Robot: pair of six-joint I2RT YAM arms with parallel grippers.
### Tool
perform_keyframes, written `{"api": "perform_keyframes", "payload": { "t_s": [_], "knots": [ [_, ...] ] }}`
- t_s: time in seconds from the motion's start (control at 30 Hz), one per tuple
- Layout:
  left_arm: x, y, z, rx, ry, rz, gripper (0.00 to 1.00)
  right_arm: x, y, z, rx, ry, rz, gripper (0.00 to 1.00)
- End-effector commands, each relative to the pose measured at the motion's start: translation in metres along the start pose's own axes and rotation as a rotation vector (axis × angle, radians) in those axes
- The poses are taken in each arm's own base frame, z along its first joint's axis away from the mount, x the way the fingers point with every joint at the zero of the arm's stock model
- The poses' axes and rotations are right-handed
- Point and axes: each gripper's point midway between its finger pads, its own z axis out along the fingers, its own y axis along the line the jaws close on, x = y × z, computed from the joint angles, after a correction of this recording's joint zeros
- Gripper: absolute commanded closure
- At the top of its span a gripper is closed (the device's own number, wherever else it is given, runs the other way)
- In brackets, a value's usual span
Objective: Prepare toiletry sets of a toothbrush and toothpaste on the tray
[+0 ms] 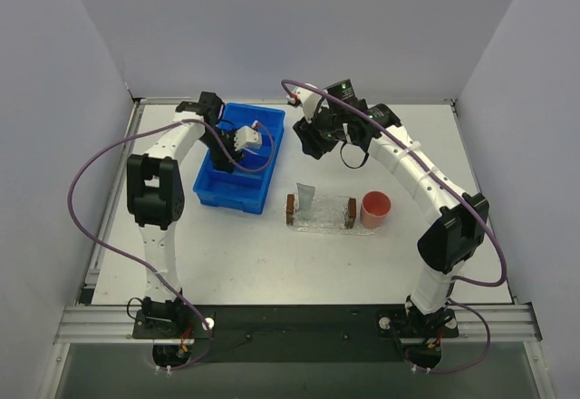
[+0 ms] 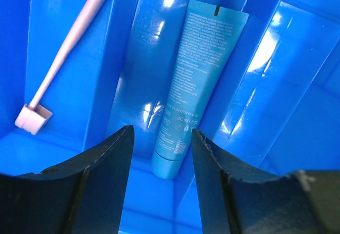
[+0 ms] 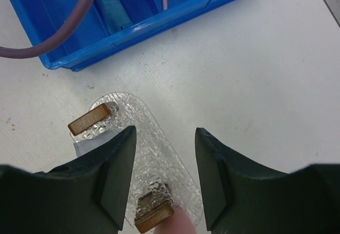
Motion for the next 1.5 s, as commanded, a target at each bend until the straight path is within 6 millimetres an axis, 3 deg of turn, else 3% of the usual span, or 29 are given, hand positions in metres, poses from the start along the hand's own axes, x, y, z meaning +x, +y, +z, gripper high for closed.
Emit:
{"api": "perform_keyframes", "payload": {
  "t_s": [0.0, 0.23, 0.27, 0.33, 0.37, 0.97, 1.47],
  "knots": [
    [-0.003, -0.003, 0.002, 0.089, -0.018, 0.103, 0.43, -0.008, 0.001, -0.002, -0.012, -0.029, 0.013, 0.56],
    [-0.001, -0.005, 0.006, 0.200, -0.028, 0.250, 0.42, -0.001, 0.004, 0.001, -0.027, -0.013, 0.021, 0.56],
    [0.004, -0.013, 0.011, 0.255, -0.027, 0.259, 0.42, -0.002, 0.005, 0.001, -0.028, -0.015, 0.021, 0.56],
    [0.000, -0.007, 0.004, 0.259, -0.034, 0.290, 0.42, 0.001, 0.005, 0.003, -0.030, -0.010, 0.025, 0.56],
    [0.004, -0.014, 0.007, 0.306, -0.030, 0.287, 0.42, 0.002, 0.005, 0.003, -0.033, -0.007, 0.027, 0.56],
    [0.014, -0.031, 0.007, 0.371, -0.009, 0.358, 0.42, 0.005, 0.010, 0.010, -0.060, -0.002, 0.044, 0.56],
    [0.036, -0.033, 0.028, 0.387, 0.080, 0.363, 0.42, 0.008, 0.014, 0.011, -0.057, 0.010, 0.033, 0.57]
  ]
}}
